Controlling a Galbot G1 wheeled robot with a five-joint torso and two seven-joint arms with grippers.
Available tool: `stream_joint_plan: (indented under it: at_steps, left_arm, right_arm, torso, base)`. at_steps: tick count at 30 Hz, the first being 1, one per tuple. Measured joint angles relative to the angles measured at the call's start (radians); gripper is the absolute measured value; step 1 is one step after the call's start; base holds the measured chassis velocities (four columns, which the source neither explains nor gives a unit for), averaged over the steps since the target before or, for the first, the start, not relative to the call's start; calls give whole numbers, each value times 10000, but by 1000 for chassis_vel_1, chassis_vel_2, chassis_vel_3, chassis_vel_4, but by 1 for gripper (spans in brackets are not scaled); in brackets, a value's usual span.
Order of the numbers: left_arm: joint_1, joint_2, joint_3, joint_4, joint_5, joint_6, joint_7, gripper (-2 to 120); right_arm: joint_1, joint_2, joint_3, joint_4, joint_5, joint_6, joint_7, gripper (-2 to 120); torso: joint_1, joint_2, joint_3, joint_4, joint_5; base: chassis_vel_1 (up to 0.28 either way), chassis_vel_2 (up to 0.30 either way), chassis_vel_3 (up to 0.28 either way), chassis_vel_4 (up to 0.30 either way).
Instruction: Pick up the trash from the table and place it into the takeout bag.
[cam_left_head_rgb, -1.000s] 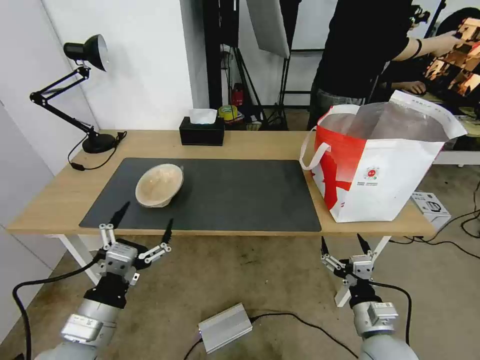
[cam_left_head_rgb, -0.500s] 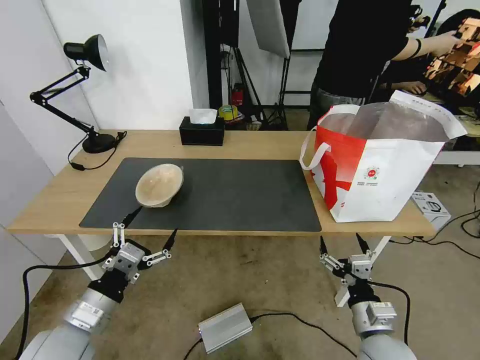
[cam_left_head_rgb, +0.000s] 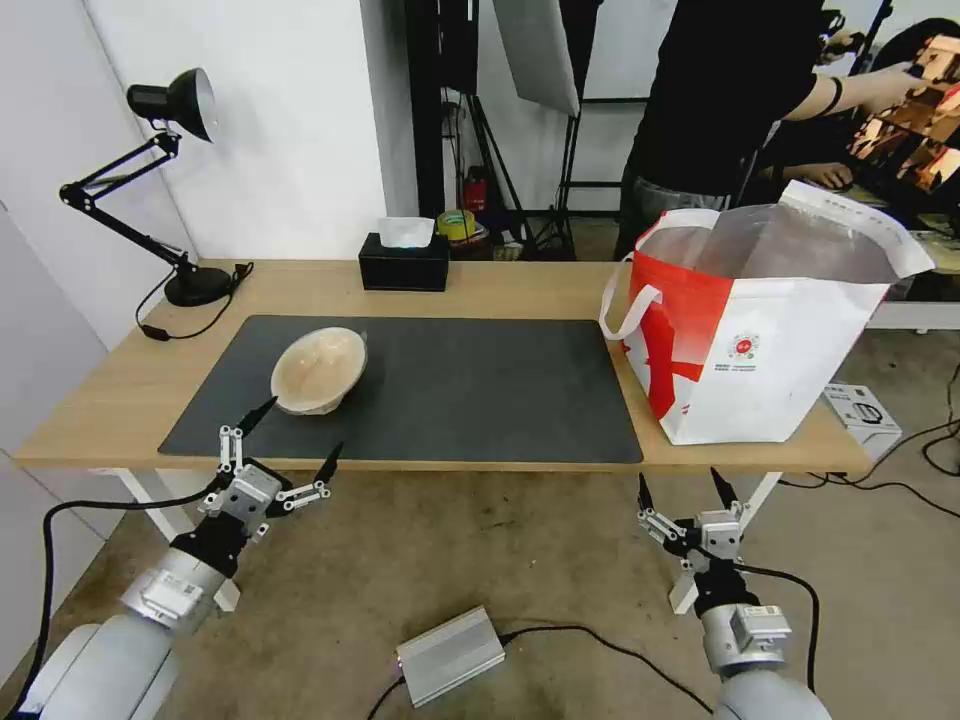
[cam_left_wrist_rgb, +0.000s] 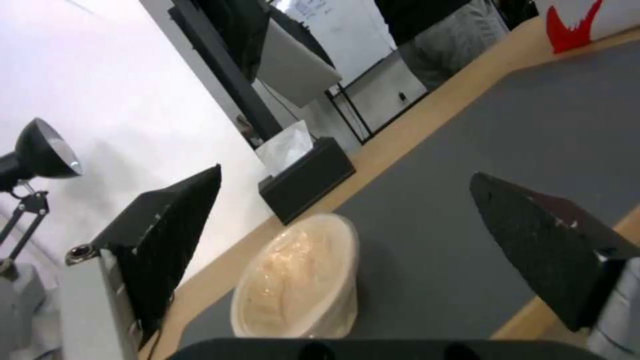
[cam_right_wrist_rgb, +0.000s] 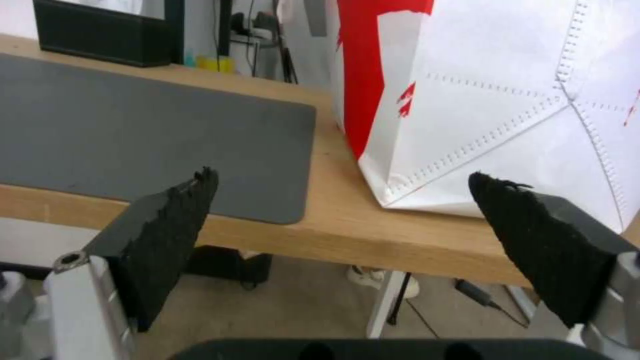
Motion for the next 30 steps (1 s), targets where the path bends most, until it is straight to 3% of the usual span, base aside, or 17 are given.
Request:
stream_joint_plan:
  at_steps: [30]
  left_arm:
    - [-921,999,239,1301,-748,431,158,100]
  right_arm:
    - [115,27,-82,-29,-23,-181,2,97]
  torso:
    - [0,0,0,-1,0]
  base:
    - [0,0,0,0]
